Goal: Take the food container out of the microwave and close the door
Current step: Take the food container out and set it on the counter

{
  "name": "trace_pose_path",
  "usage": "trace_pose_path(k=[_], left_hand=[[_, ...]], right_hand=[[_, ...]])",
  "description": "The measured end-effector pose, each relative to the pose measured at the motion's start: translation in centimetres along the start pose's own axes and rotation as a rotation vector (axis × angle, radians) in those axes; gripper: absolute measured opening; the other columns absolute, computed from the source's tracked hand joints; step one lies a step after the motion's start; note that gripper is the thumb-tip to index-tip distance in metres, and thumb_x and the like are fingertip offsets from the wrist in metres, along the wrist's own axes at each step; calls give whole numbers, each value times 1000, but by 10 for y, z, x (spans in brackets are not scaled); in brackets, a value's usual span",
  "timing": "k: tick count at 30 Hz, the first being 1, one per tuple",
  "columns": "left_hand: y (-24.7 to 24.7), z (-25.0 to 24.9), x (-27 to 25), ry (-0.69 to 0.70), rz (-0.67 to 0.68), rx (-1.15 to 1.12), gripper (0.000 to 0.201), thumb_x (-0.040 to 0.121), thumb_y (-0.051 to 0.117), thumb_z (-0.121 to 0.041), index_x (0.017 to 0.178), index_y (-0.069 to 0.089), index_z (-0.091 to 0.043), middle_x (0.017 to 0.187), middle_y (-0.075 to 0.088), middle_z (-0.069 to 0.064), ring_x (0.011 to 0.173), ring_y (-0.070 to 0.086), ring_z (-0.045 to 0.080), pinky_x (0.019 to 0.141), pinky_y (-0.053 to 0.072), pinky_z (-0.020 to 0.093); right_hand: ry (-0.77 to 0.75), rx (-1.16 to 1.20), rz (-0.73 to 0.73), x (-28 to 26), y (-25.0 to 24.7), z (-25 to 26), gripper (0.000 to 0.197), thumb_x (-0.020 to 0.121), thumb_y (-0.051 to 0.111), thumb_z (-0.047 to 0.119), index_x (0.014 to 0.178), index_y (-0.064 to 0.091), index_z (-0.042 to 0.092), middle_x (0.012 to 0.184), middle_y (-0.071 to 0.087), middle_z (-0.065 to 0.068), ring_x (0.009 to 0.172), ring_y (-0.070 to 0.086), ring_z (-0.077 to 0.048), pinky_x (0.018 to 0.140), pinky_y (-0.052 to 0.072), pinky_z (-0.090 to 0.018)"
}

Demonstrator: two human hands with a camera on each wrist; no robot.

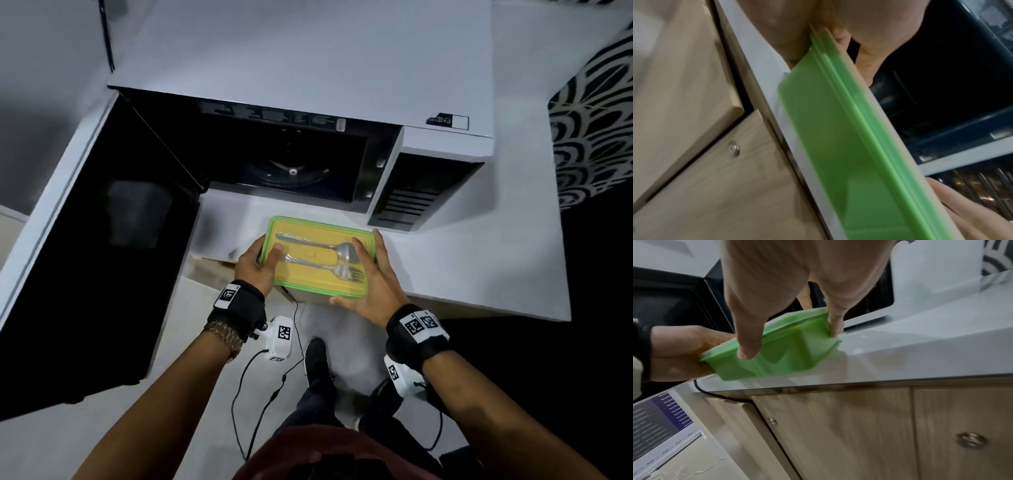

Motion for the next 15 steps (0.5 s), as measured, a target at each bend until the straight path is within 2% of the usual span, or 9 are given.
trace_pose_path(k=[4,5,6,7,8,10,11,15], left_hand=[[33,-11,-23,34,75,48,35,100,53,-35,129,60,-18,110,67,1,94,64,7,77,52,11],[42,-13,-29,31,96,59,36,100,52,-36,131,57,-19,113,66,1,95,63,9,81,52,12],[52,-15,-34,29,116,65,38,101,50,-38,134,55,-19,117,65,2,99,63,13,87,53,20],[63,-17,-40,29,136,81,41,101,48,-40,136,52,-20,123,63,3,105,60,17,92,51,28],[74,-19,-45,35,155,103,43,102,46,-41,139,49,-19,128,60,5,110,57,18,94,47,30],[99,-24,-54,61,185,148,45,103,41,-42,142,44,-19,134,54,6,115,51,18,96,41,29],[111,-27,-58,80,200,162,46,103,40,-41,143,43,-19,136,52,6,116,50,18,98,39,29],[152,-42,-72,72,271,177,44,105,36,-36,139,47,-9,132,52,11,120,51,25,100,38,29]], right_hand=[[2,35,-43,-26,-13,-32,128,63,90,49,157,4,36,164,-24,1,152,15,-17,117,31,-32],[9,51,-58,-32,-17,-39,129,62,90,50,157,4,37,164,-24,1,151,12,-13,117,29,-30],[16,67,-80,-36,-21,-47,129,62,89,53,157,4,36,165,-24,0,150,9,-11,116,28,-29],[20,88,-109,-40,-24,-54,129,61,87,56,158,5,33,165,-24,-2,151,8,-12,116,29,-30],[22,109,-142,-43,-28,-61,128,62,83,63,159,5,31,164,-25,-3,152,8,-17,117,31,-35],[51,127,-203,-48,-35,-76,125,64,68,76,159,0,33,163,-28,-1,155,6,-26,118,36,-48],[80,114,-229,-50,-40,-84,121,66,63,79,158,-1,35,163,-28,0,155,4,-27,117,37,-50],[156,77,-302,-61,-65,-116,109,76,66,71,159,5,33,166,-20,-3,154,9,-26,116,39,-45]])
Point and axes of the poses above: each hand's wrist, its own x-axis towards the middle knuckle, its own y-axis out of the palm, z = x × y, the point moved 3 cm from there along x, towards the middle knuckle
